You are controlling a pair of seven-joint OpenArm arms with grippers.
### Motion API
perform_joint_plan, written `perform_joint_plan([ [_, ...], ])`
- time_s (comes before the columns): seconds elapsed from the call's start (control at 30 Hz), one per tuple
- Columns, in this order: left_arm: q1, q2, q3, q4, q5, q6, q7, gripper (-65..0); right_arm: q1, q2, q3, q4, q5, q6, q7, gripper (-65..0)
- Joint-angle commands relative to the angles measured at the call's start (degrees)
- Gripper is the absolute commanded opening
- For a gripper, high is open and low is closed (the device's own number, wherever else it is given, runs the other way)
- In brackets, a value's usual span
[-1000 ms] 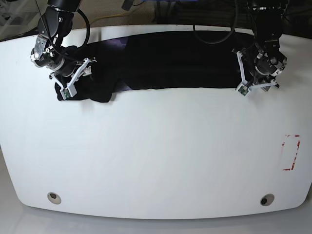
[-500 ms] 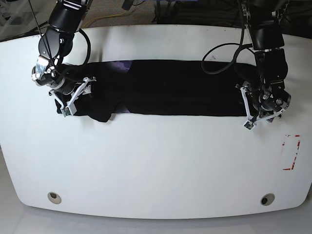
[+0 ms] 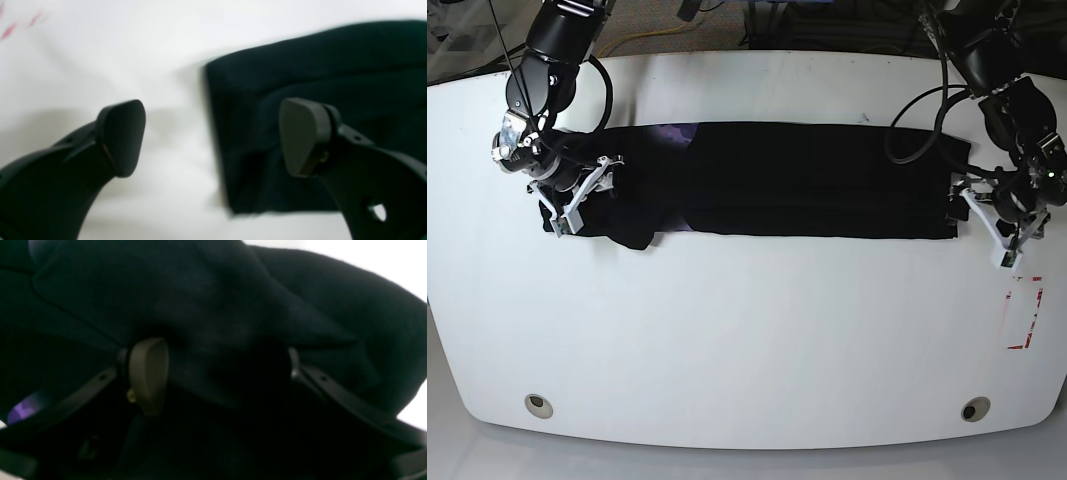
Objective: Fold the T-shirt properly
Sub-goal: 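Release the hem and regrasp the folded strip's ends with both grippers, then fold the strip end with the left gripper toward the right gripper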
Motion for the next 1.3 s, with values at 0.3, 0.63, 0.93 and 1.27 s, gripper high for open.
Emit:
perform_joint_plan([
  [0.3, 1.76, 1.68, -1.6, -5.75, -2.78, -0.03, -0.38, -5.1, 0.56, -0.88, 0.18, 0.72, 0.08, -0.1, -0.16, -22.7],
  [0.63, 1.76, 3.0, -1.6, -10.15, -2.78, -0.03, -0.38, -10.3, 0.65, -2.9, 0.18, 0.72, -0.19, -0.1, -0.16, -22.7],
  [0.93, 1.49, 3.0, -1.25, -11.29, -2.52, -0.03, -0.38, -61.5, 0.56, -3.16, 0.18, 0.37, -0.28, -0.1, -0.16, -22.7],
  [1.27, 4.66, 2.91, 4.55, 4.45, -2.34, -0.03, 0.06, -62.6, 0.47, -3.16, 0.18, 0.37, -0.28, -0.1, -0.16, -22.7],
])
